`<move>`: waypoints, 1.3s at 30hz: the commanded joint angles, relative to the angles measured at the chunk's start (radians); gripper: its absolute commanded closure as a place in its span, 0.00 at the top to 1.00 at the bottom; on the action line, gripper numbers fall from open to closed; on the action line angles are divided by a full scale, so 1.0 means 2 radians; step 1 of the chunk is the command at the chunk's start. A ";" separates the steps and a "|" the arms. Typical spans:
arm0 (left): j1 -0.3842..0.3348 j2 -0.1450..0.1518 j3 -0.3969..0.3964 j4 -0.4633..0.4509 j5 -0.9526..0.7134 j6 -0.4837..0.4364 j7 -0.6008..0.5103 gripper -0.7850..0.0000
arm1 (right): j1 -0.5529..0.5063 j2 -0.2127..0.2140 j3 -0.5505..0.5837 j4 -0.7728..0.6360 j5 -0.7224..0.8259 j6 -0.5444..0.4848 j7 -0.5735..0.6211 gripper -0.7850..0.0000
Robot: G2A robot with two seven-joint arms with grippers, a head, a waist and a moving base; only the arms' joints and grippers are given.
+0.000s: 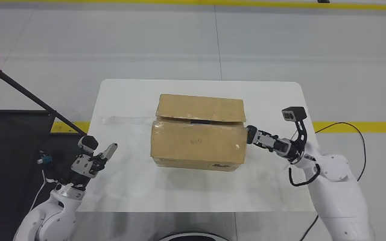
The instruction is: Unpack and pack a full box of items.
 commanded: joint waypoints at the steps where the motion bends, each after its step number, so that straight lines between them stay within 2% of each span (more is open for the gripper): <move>1: 0.000 0.000 0.003 -0.002 0.003 -0.001 0.001 1.00 | -0.001 0.001 0.000 -0.001 0.025 -0.002 0.020 1.00; 10: 0.005 -0.002 0.016 -0.012 0.018 -0.018 0.005 1.00 | -0.021 0.011 0.000 -0.063 0.070 0.035 0.056 1.00; 20: 0.004 -0.003 0.036 -0.023 0.053 -0.017 0.004 1.00 | -0.060 0.035 -0.021 -0.152 -0.016 0.037 0.058 1.00; 26: 0.003 -0.002 0.047 -0.022 0.106 -0.054 0.016 1.00 | -0.072 0.054 -0.039 -0.148 -0.095 -0.002 0.019 1.00; 29: 0.001 -0.001 0.054 -0.016 0.144 -0.072 0.023 1.00 | -0.071 0.061 -0.052 -0.144 -0.106 -0.015 0.007 1.00; 36: -0.013 0.000 0.080 -0.004 0.200 -0.080 0.024 1.00 | -0.057 0.072 -0.070 -0.128 -0.109 -0.029 -0.008 1.00; 39: -0.019 0.001 0.086 0.001 0.214 -0.081 0.018 1.00 | -0.055 0.074 -0.057 -0.110 -0.095 -0.049 -0.035 1.00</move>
